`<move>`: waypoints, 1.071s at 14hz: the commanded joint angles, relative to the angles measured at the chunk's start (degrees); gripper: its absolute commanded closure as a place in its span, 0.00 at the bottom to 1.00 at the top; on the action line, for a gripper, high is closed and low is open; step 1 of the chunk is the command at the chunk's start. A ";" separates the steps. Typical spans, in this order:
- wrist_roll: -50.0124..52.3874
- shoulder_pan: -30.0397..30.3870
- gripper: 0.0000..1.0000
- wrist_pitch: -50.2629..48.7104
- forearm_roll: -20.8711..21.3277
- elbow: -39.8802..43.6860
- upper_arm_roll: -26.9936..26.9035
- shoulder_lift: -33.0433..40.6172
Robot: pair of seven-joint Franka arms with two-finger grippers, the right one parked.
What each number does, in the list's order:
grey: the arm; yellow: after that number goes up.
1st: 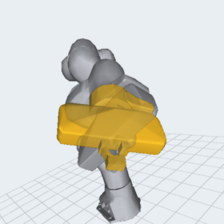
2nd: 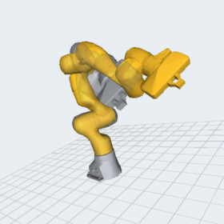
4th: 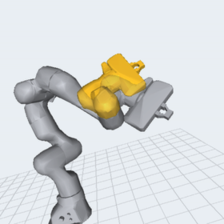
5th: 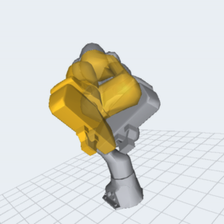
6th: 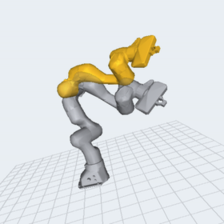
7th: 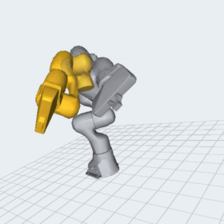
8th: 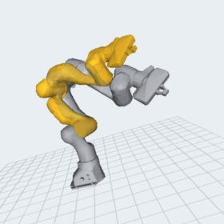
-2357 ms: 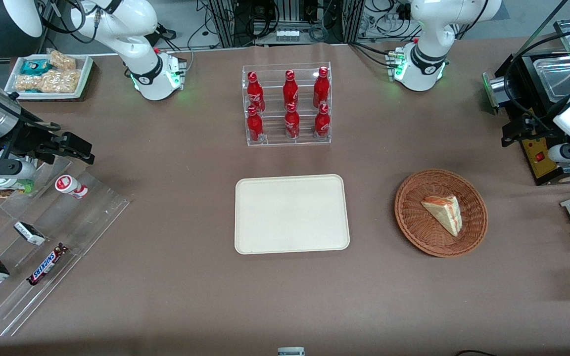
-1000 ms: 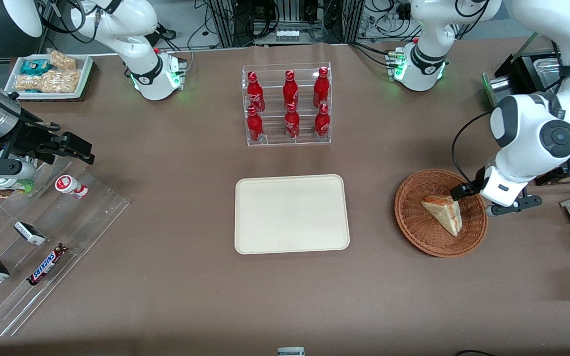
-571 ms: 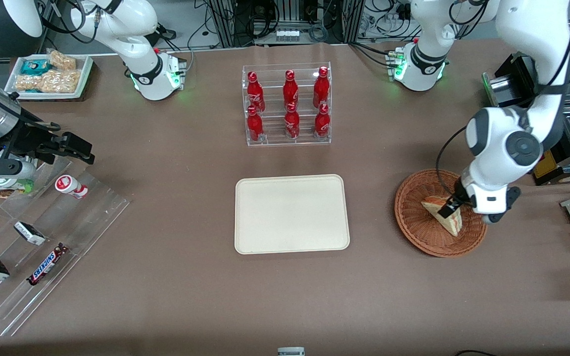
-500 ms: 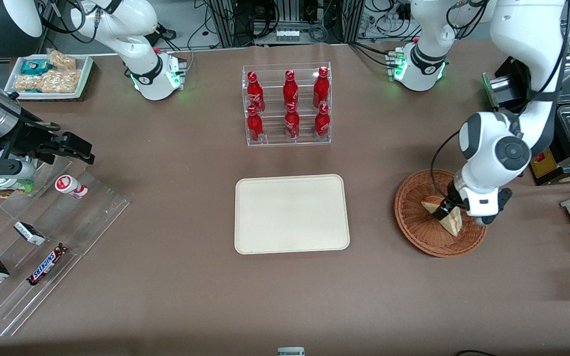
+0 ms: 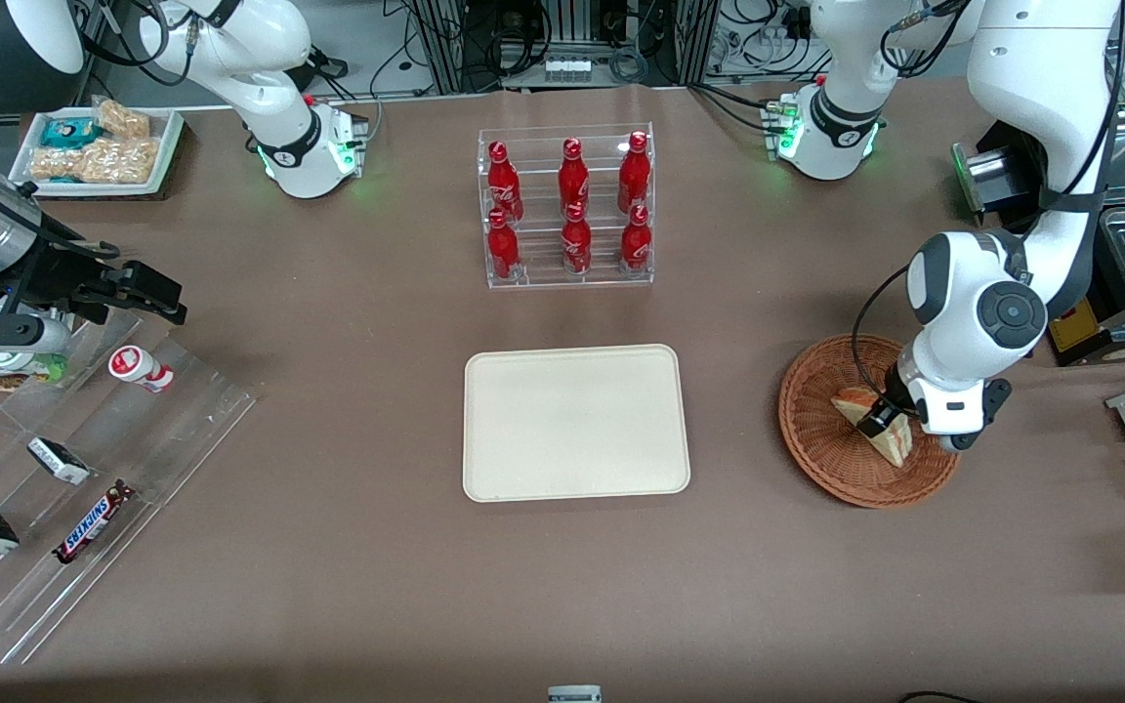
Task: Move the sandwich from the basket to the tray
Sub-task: 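Close the left gripper on the sandwich wedge, then lift the sandwich and carry it with the left gripper over the tray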
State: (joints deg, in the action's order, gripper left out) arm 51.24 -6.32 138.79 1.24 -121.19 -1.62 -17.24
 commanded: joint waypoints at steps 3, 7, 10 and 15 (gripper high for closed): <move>-3.69 0.17 0.94 -3.77 1.13 2.96 -0.22 0.01; -3.69 -3.33 0.94 -17.40 0.70 13.51 1.62 -0.42; -3.69 -8.87 0.95 -16.28 -2.80 15.71 1.97 -0.95; -3.87 -22.31 0.94 -9.25 -4.49 26.68 2.42 -11.91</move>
State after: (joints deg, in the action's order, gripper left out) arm 47.63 -24.14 128.27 -2.85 -102.02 1.53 -22.22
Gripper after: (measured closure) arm 0.877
